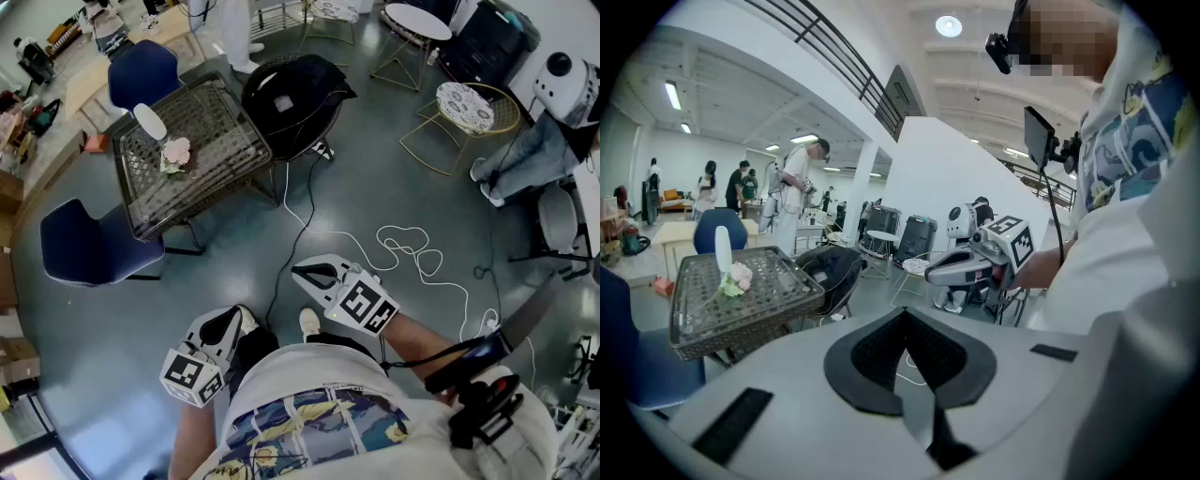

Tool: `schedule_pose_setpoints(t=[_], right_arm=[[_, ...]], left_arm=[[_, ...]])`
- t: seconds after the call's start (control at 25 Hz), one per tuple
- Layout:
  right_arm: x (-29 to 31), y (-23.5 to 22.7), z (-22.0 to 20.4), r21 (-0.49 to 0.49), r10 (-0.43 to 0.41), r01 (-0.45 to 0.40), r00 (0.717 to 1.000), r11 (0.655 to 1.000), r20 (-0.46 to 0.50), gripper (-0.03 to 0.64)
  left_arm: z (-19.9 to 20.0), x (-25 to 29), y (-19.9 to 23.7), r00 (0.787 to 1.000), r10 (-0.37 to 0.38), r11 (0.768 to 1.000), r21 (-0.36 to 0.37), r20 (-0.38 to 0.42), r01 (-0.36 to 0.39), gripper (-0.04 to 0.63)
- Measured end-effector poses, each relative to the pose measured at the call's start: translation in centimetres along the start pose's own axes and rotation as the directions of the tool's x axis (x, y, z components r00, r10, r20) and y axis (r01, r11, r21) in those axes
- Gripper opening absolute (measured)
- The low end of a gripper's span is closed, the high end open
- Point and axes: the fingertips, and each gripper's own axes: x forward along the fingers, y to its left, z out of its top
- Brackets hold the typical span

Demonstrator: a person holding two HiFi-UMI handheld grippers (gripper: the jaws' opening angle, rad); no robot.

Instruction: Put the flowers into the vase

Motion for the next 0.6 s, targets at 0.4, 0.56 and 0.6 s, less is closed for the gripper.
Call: schedule_pose_setpoints(t=[0.4, 0.56, 0.6], right_arm=[[-5.1, -0.2, -1.3, 0.007, 0.018, -0.018, 0.999, 1.0, 0.046, 0.008], [-6.3, -0.8, -1.9, 0.019, 0.009, -0.01, 0.998, 1.0, 0.056, 0.008], [-6.6, -0.9, -2.1, 0.024, 0.006, -0.007, 0.998, 1.0, 0.061, 0.008]], left_arm=[[0.9, 2.8, -5.9, 1.0, -0.007, 1.0, 0.028, -0.028, 0.008, 0.009], [1.2, 3.4, -6.9, 0.999, -0.005, 1.0, 0.02, -0.036, 0.005, 0.009], [1.2, 3.4, -7.1, 0.999, -0.003, 1.0, 0.021, -0.044, 0.004, 0.009]])
